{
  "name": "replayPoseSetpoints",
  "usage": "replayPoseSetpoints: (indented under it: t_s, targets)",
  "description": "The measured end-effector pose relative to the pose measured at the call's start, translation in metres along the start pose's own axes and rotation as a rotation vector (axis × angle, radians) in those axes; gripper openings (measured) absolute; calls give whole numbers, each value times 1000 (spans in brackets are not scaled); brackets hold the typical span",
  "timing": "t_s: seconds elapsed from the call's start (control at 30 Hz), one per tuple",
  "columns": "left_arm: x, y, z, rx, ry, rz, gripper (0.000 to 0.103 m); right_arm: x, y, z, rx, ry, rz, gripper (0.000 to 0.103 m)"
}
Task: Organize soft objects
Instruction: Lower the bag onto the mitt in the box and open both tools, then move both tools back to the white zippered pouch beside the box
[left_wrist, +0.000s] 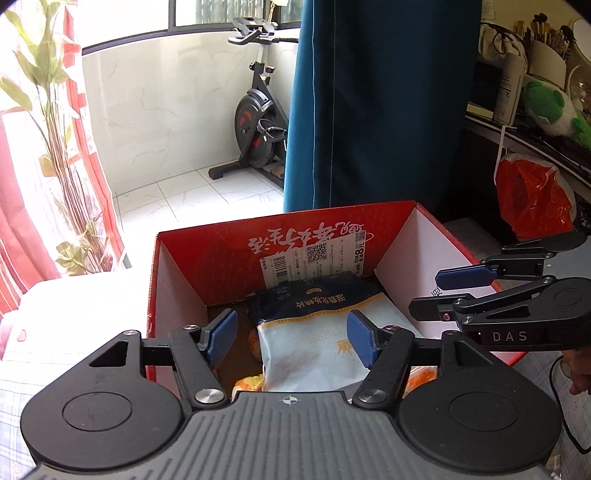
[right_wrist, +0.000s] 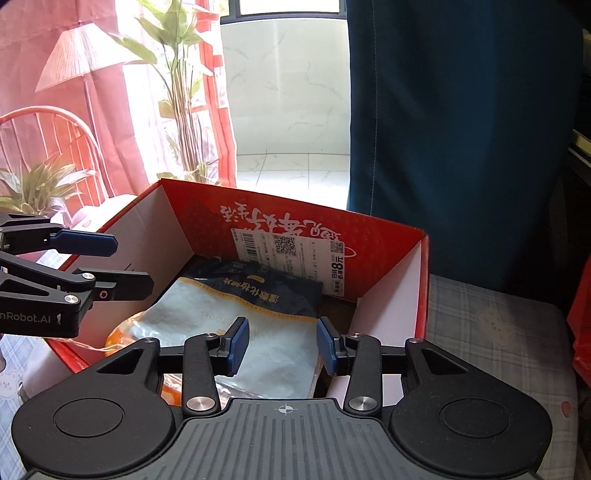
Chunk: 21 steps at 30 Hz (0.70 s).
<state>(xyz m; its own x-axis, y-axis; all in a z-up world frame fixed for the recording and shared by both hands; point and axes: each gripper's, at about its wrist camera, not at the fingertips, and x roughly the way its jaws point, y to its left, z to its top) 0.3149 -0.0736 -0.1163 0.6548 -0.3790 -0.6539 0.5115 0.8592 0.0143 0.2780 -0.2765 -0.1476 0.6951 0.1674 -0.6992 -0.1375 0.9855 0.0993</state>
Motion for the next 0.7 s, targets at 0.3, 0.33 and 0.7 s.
replayPoseSetpoints:
  t_s: [0.3,0.33,0.7]
  targets:
    - [-42,-5,-18,7,-68,66,97,-39,8,-20,-1,-55,-27,74]
    - [-47,-6,-21,2,-74,70,97,-43,9,-21,-3,-61,-28,80]
    - [-90,-15,-48,-42,-143,89,103,-83,28,-42,-52,-122,-4,102]
